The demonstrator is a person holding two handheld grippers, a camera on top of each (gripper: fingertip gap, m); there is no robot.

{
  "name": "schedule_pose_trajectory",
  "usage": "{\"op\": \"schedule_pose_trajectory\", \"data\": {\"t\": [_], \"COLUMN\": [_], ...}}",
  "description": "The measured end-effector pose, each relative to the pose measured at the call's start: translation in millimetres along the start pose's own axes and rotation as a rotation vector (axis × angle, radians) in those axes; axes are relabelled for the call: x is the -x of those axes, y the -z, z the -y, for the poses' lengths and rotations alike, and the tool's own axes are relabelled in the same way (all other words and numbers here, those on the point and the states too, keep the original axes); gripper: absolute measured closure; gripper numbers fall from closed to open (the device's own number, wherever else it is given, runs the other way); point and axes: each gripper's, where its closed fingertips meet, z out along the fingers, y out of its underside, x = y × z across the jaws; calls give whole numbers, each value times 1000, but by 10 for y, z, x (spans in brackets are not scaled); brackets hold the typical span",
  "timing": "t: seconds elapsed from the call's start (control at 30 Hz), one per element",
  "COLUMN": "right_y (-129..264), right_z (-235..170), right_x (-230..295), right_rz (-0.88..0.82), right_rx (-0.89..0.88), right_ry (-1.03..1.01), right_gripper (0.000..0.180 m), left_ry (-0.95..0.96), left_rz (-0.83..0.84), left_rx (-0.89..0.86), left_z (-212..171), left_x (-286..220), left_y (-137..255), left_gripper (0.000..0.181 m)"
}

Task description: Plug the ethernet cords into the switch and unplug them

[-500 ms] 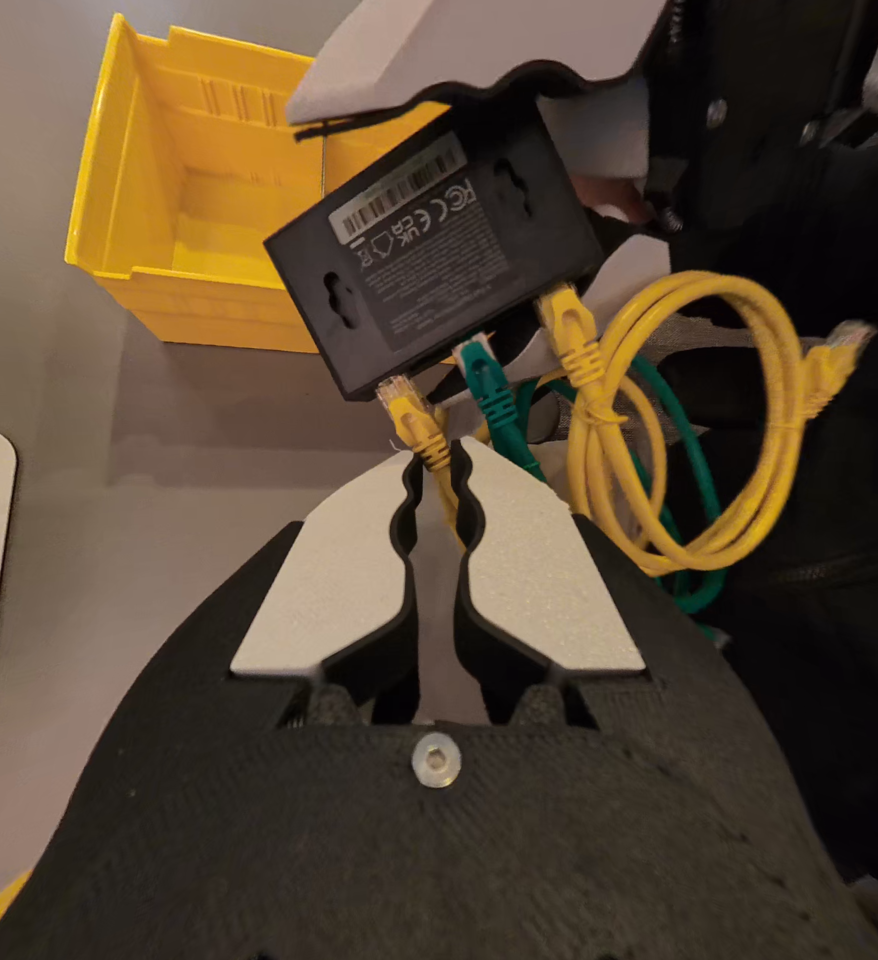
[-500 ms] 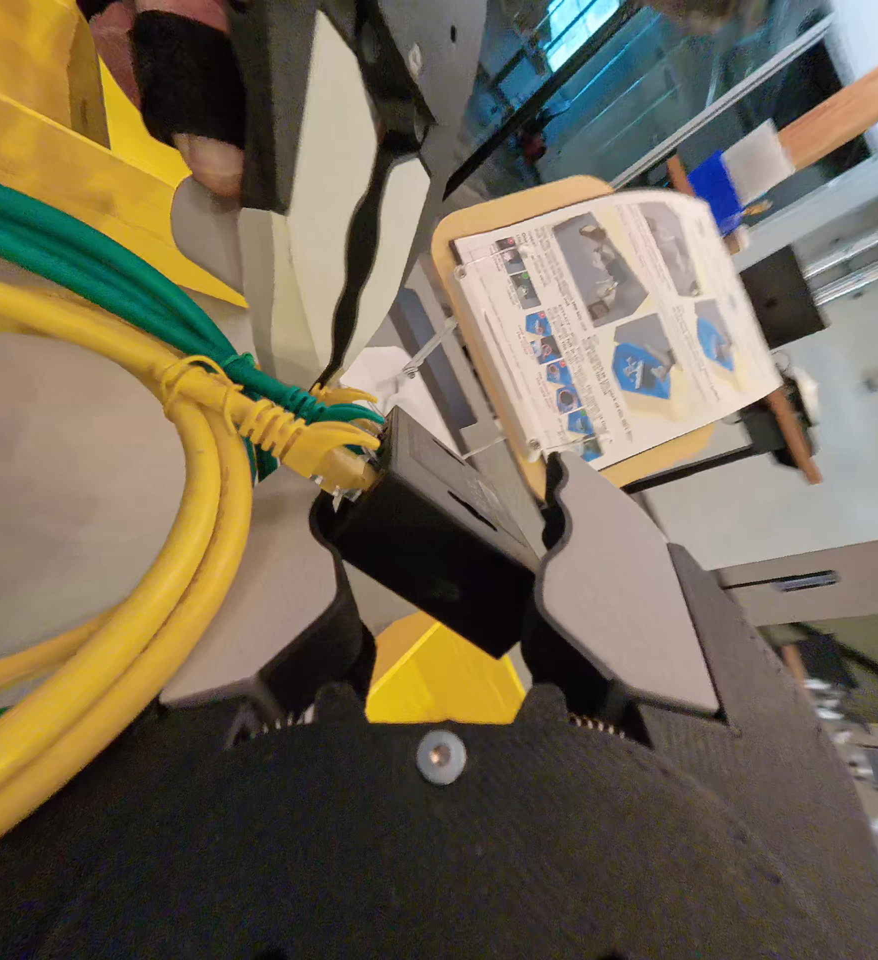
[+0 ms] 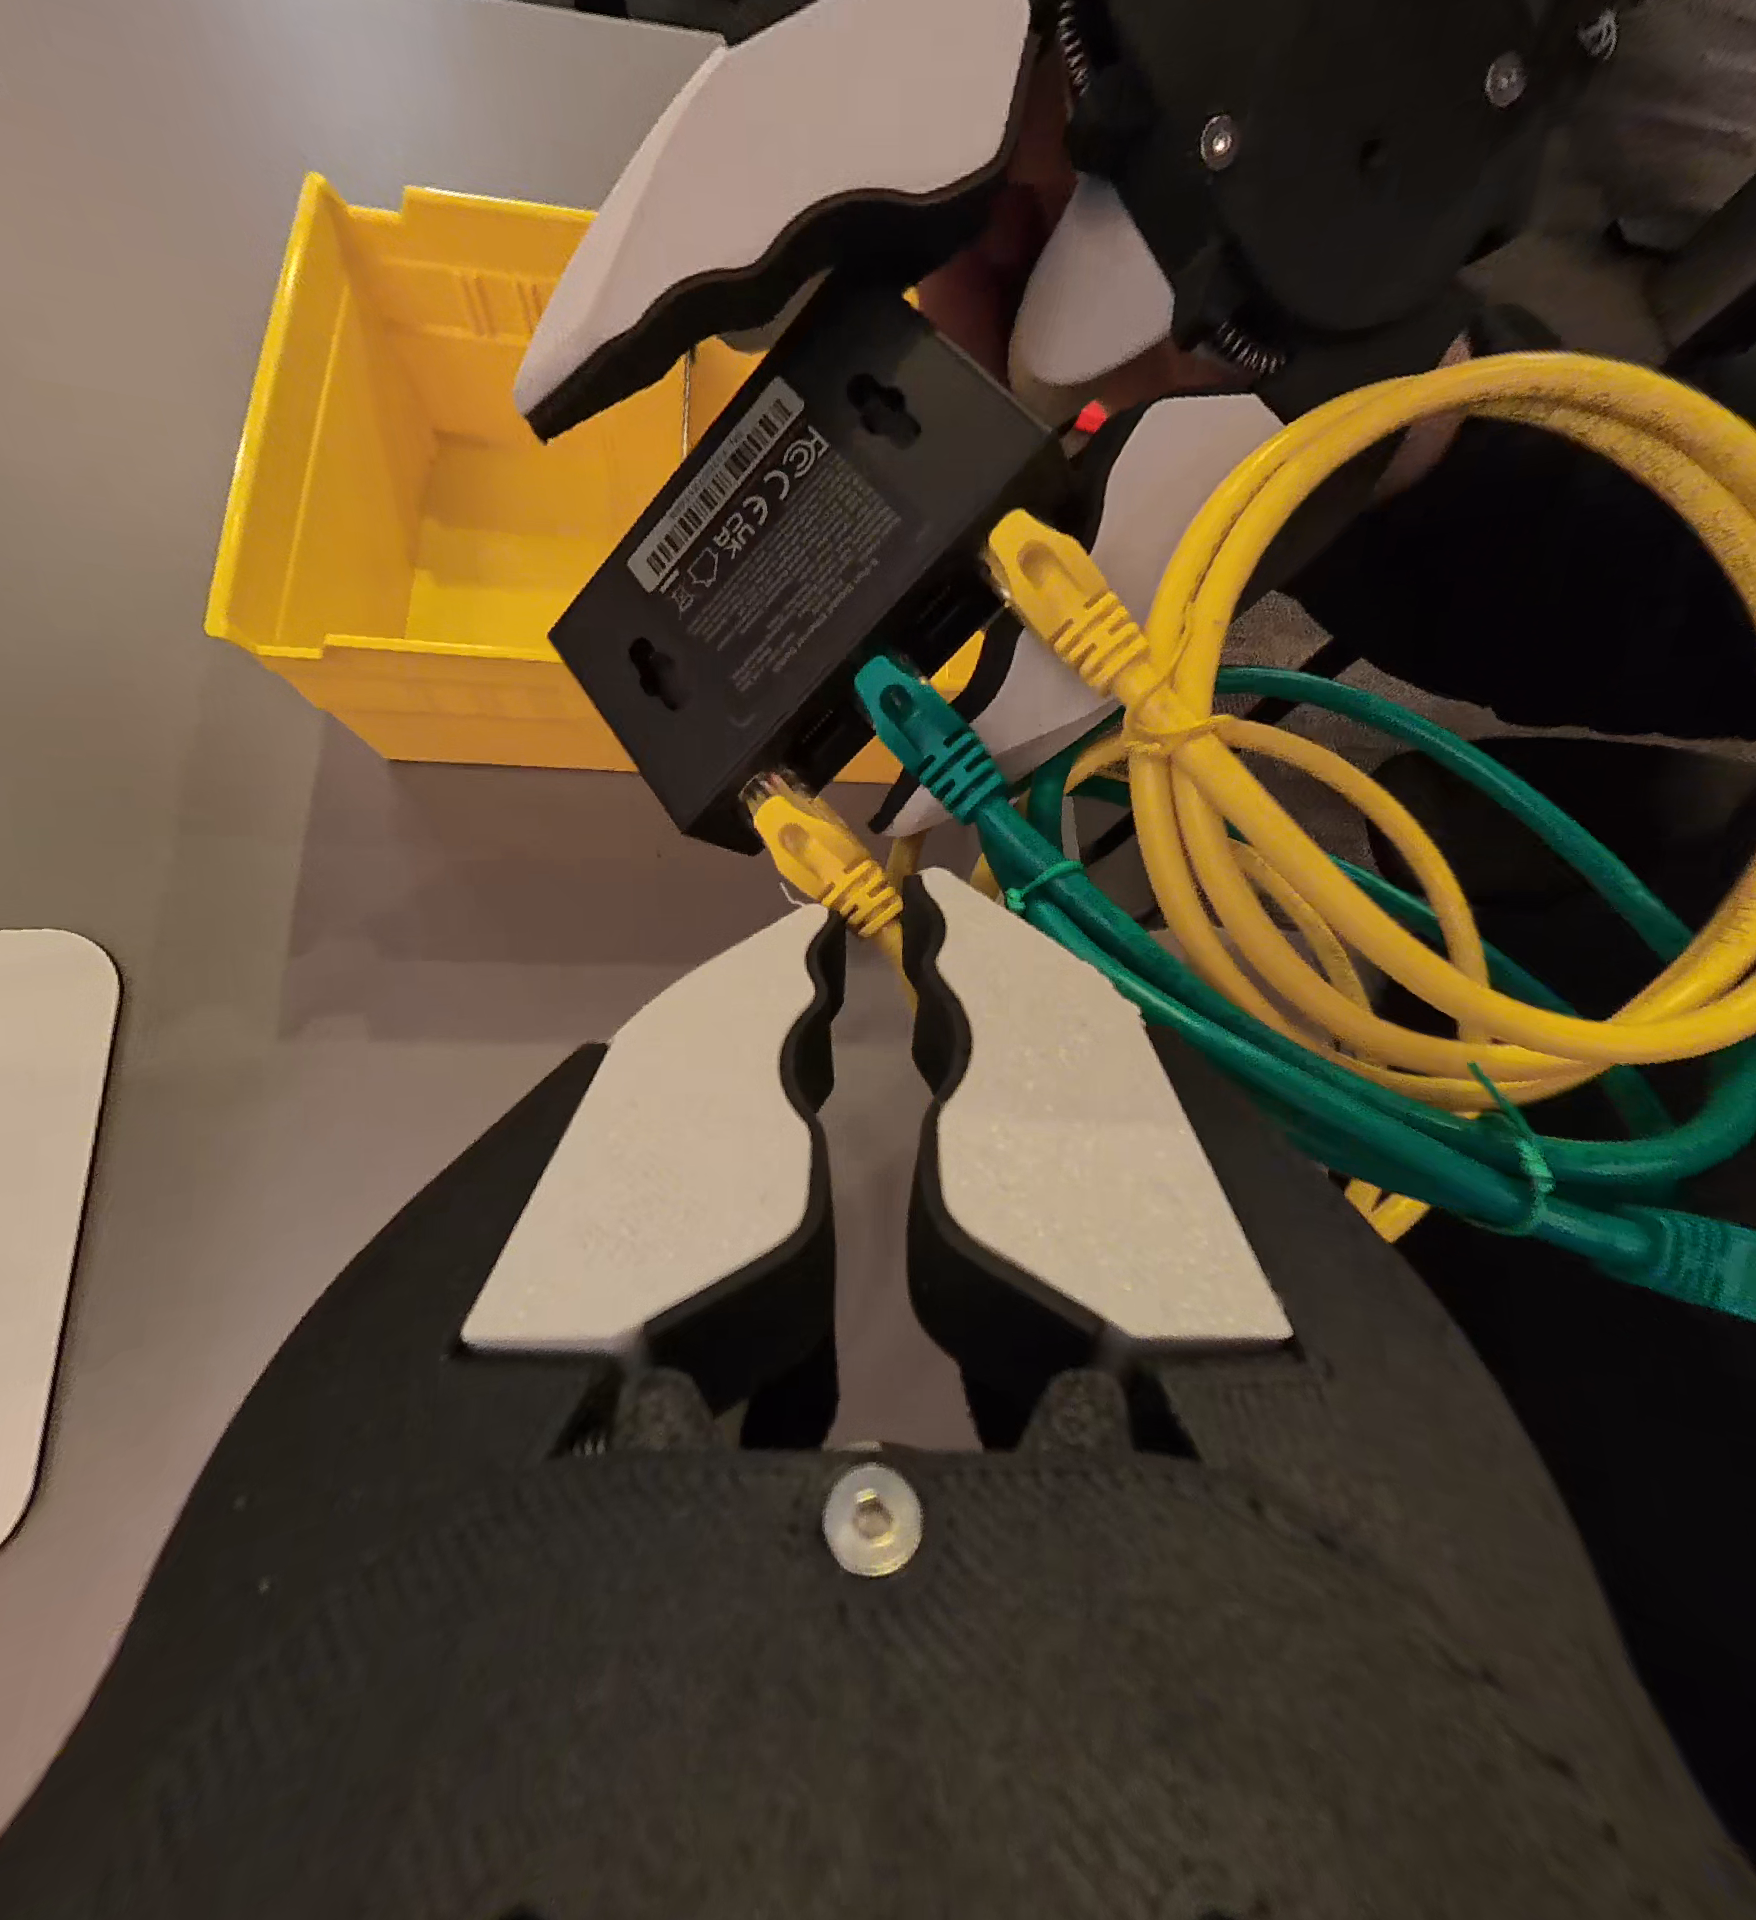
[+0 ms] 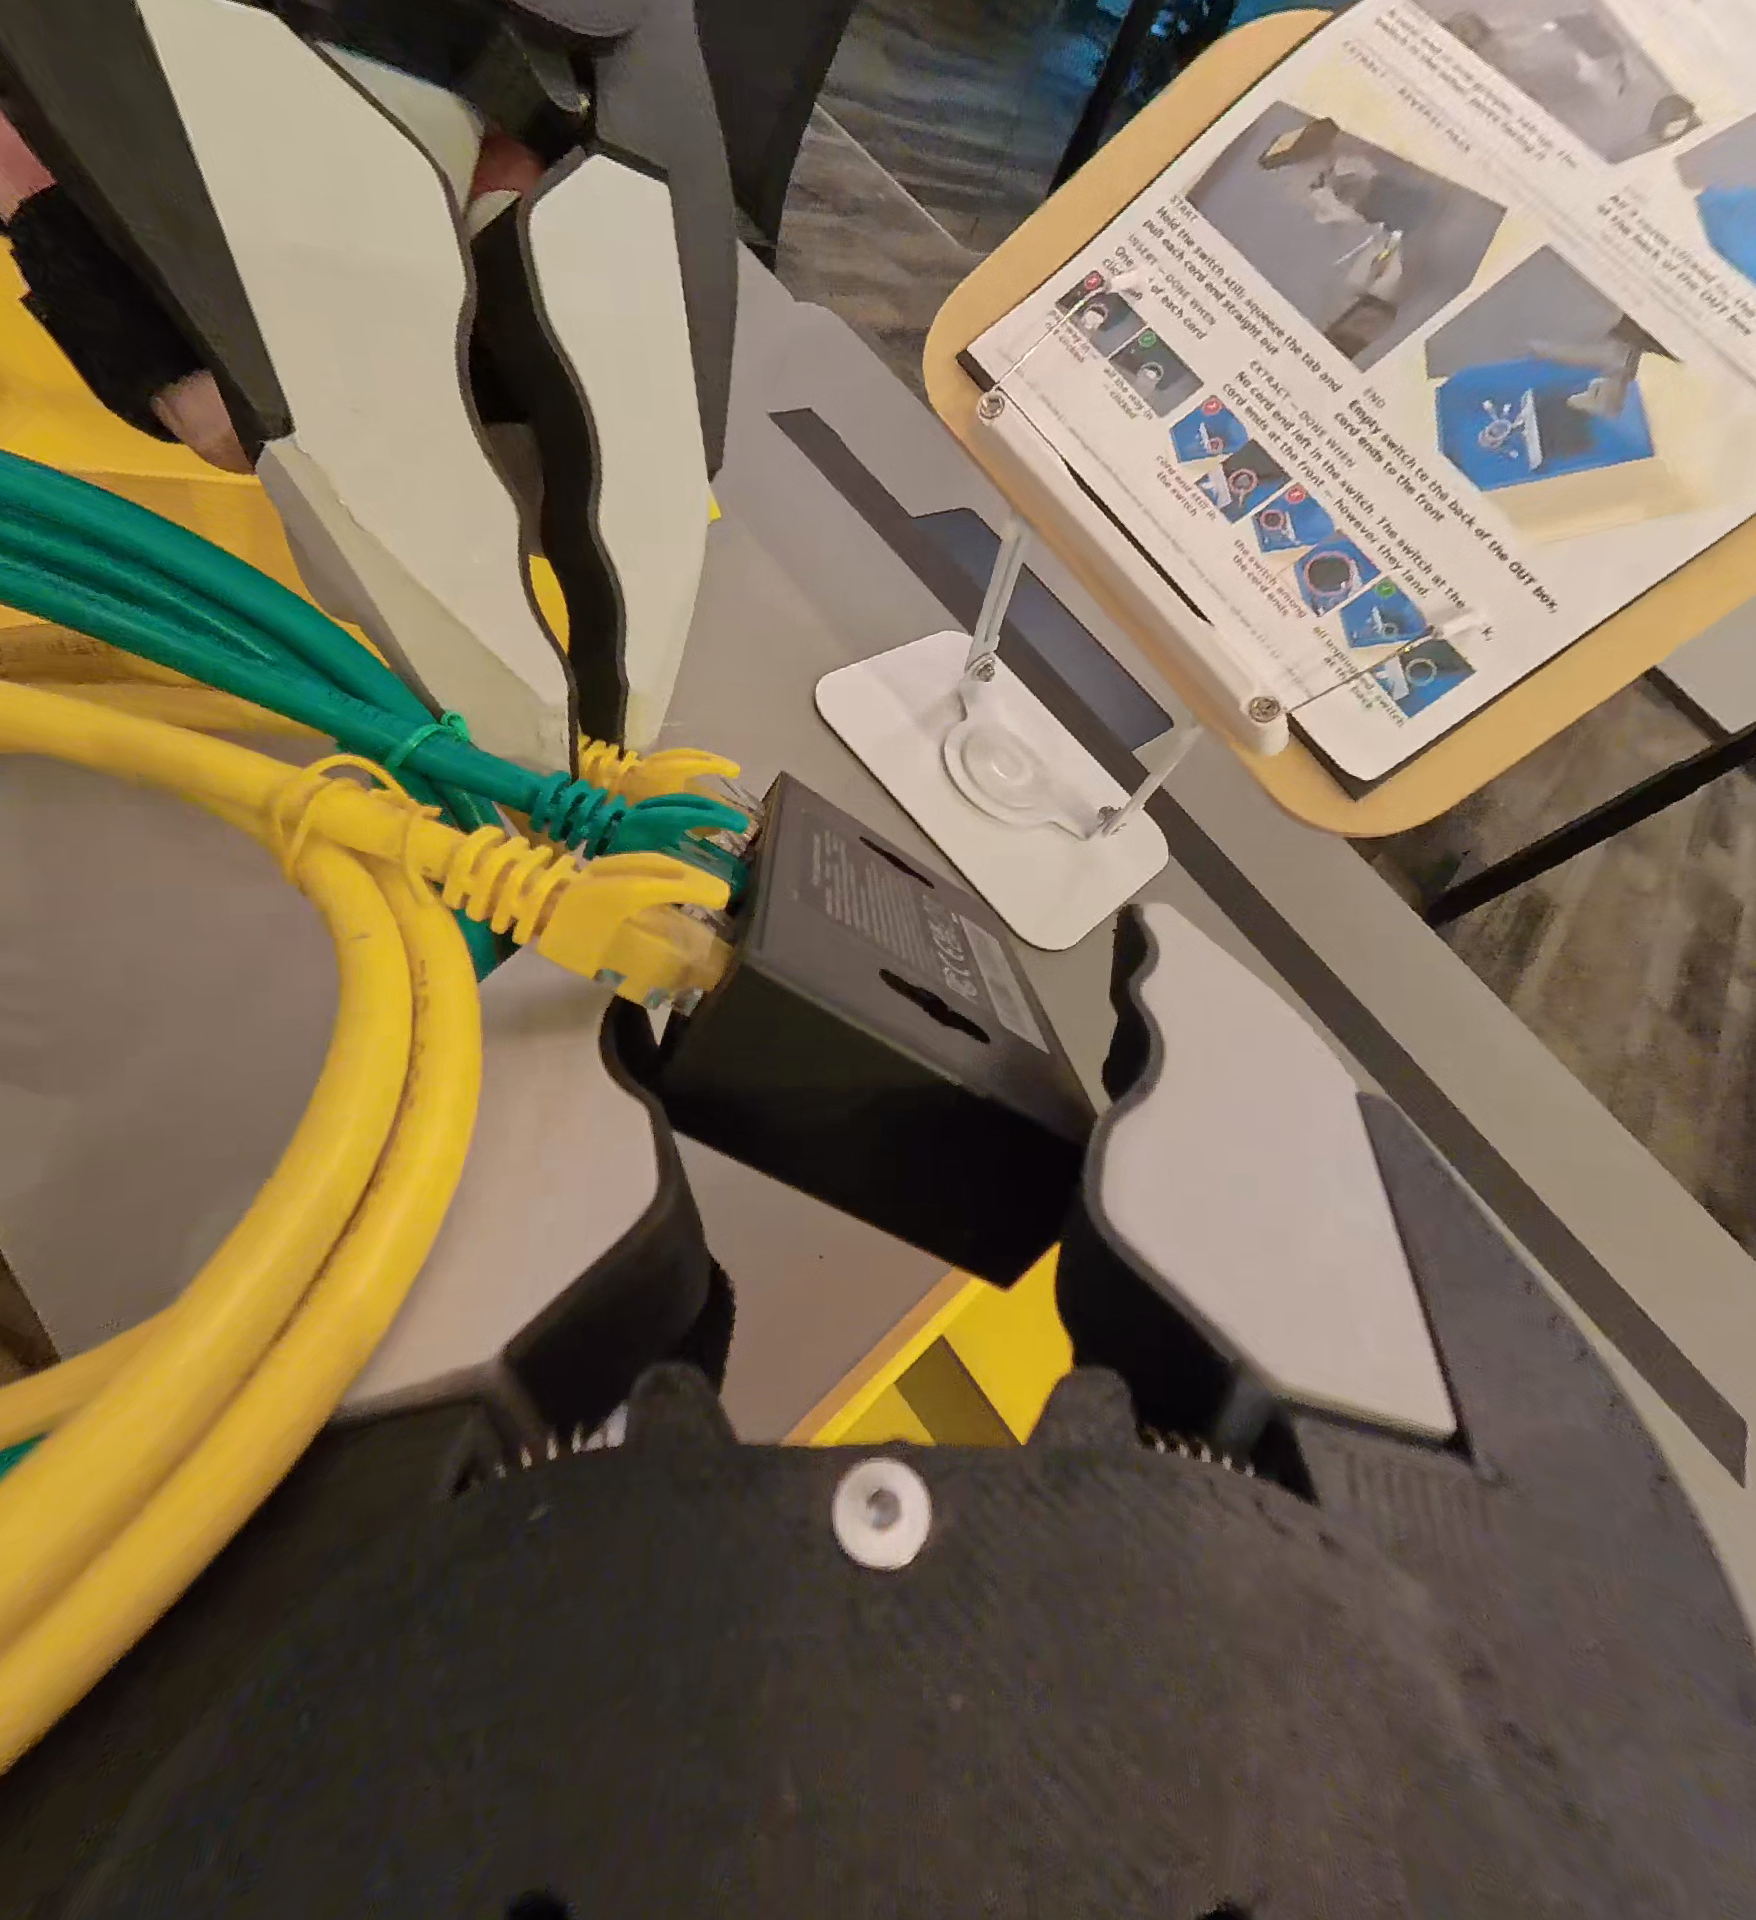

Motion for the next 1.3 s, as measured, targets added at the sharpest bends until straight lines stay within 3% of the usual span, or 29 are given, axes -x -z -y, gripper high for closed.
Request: {"op": "schedule_pose_trajectory", "data": {"t": [0.23,0.3,0.4,0.53,0.67,0.77,1.3], "right_y": [-21,-4,-27,-34,-76,-67,46], "right_z": [-31,6,5,28,-80,-92,43], "right_x": [3,87,100,70,-33,14,34], "right_rz": [41,74,70,34,-9,66,78], "right_rx": [-88,-126,-135,-148,-88,-101,-130], "right_ry": [-78,-47,-41,-20,-113,-181,-33], "right_gripper": [96,114,117,112,83,91,101], "left_ry": [-17,-9,-11,-12,-60,-72,-66], "left_rz": [40,43,63,76,146,147,173], "left_rx": [-28,-52,-88,-116,-126,-129,-179], "left_z": [4,14,29,21,2,0,25], "left_x": [2,9,58,58,82,50,87], "left_y": [-28,-32,-17,-11,-9,-19,-65], "left_gripper": [171,171,171,171,171,170,171]}}
